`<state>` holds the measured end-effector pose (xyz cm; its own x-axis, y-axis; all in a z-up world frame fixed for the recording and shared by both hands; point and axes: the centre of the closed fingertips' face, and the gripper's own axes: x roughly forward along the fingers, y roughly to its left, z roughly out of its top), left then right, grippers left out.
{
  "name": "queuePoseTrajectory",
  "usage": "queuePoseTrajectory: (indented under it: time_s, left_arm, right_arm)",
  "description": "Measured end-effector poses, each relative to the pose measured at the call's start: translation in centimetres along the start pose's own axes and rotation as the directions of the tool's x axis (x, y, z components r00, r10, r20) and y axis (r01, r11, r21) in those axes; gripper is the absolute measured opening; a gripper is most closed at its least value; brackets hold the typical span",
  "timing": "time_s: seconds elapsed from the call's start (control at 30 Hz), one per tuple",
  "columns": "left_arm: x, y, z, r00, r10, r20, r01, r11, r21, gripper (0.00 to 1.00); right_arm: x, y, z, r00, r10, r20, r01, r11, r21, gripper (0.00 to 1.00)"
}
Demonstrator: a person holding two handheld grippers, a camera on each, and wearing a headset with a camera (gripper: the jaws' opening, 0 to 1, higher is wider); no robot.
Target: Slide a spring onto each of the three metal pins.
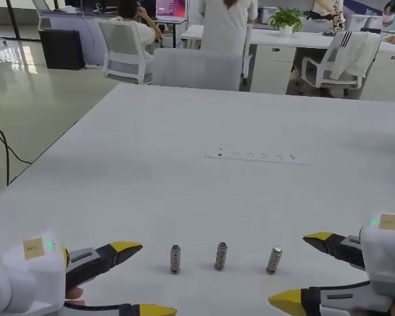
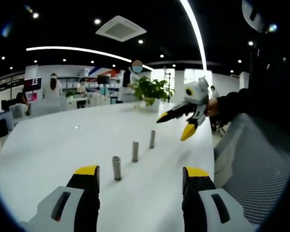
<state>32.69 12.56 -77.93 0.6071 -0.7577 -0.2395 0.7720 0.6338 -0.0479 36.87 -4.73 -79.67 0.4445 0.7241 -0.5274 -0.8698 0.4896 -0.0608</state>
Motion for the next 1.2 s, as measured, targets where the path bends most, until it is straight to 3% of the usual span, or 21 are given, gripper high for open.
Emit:
queuePoseTrajectory:
  time_s: [0.23, 0.5, 1.2]
  left_arm:
    - [0.2, 0.1, -0.5, 1.0, 0.007, -0.004, -0.007, 1.0, -0.014, 0.67]
    - [0.0, 1.0, -1.1, 0.9984, 0.056, 0.002, -0.056, 0.997, -0.049, 0.69]
    - [-0.1, 1.2, -1.9, 0.9956, 0.093, -0.009, -0.093, 0.992, -0.081, 0.75]
  right_arm:
    - [-0.1, 0.2, -0.3, 0.9998, -0.005, 0.021, 0.004, 1.0, 0.016, 0.8]
    - [0.0, 0.6, -0.7, 0.9999, -0.002, 0.017, 0.001, 1.0, 0.021, 0.81]
    - [0.3, 0.4, -1.2, 0.9997, -0.009, 0.022, 0.009, 1.0, 0.03, 0.82]
